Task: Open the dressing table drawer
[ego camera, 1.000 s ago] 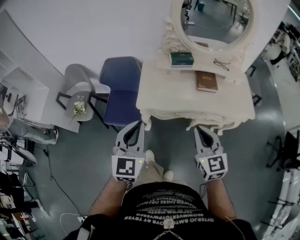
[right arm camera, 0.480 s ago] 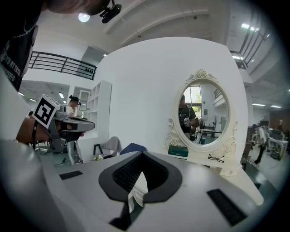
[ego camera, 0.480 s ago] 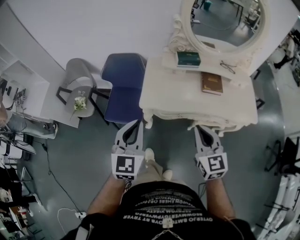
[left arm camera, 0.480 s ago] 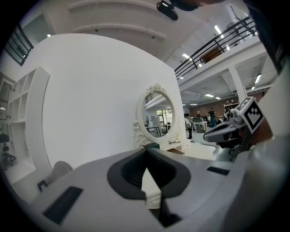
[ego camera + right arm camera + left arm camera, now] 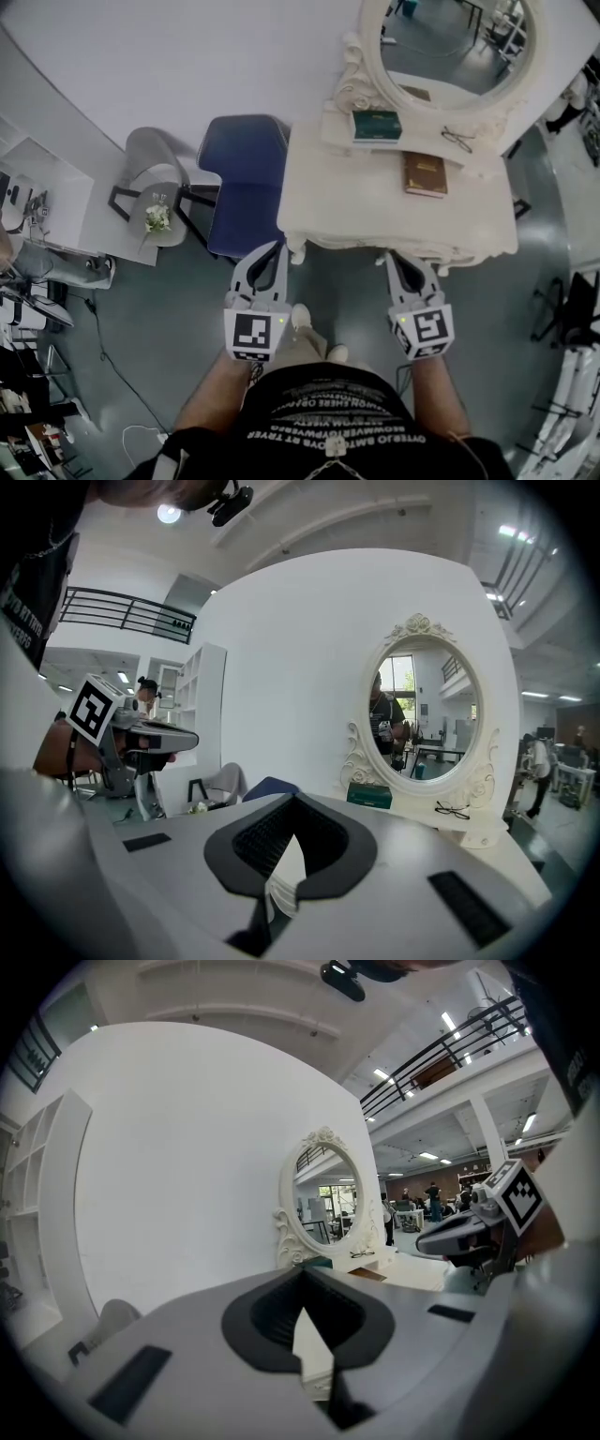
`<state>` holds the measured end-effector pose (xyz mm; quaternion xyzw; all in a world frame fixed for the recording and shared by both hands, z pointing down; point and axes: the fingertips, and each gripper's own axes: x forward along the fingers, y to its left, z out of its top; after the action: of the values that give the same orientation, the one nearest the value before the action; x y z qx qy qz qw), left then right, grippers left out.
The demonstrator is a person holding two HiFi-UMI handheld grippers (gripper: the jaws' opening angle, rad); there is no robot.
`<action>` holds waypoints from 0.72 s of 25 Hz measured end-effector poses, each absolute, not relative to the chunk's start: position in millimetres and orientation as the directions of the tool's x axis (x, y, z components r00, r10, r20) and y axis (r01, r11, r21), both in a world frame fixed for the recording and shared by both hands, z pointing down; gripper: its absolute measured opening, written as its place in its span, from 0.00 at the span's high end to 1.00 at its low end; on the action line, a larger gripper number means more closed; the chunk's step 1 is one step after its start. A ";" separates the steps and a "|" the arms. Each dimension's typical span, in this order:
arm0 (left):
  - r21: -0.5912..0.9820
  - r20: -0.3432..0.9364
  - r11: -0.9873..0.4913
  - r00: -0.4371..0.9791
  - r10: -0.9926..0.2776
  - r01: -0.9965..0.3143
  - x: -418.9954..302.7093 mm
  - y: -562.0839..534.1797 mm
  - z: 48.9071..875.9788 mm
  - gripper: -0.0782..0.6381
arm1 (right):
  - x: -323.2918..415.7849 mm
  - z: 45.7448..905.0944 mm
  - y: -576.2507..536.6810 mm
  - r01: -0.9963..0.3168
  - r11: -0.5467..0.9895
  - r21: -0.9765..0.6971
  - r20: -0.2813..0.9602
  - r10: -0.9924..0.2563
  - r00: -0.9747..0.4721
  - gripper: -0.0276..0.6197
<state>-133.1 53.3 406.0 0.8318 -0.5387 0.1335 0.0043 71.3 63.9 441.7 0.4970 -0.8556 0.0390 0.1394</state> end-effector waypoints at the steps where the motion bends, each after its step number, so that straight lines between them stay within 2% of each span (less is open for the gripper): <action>1: -0.132 0.224 -0.423 0.389 -0.894 -0.896 -130.8 48.3 405.3 0.89 | 71.4 441.4 60.3 -0.862 0.502 0.068 0.275 -0.840 -0.468 0.95; 18: -0.171 0.224 -0.513 0.474 -0.852 -0.841 -113.4 -11.6 393.0 0.89 | 72.6 431.8 16.4 -0.897 0.439 0.051 0.280 -0.868 -0.409 0.95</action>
<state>-113.4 -11.6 393.0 0.8583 -0.4930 0.1412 -0.0188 72.6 16.4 431.8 0.5268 -0.8377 0.0536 0.1336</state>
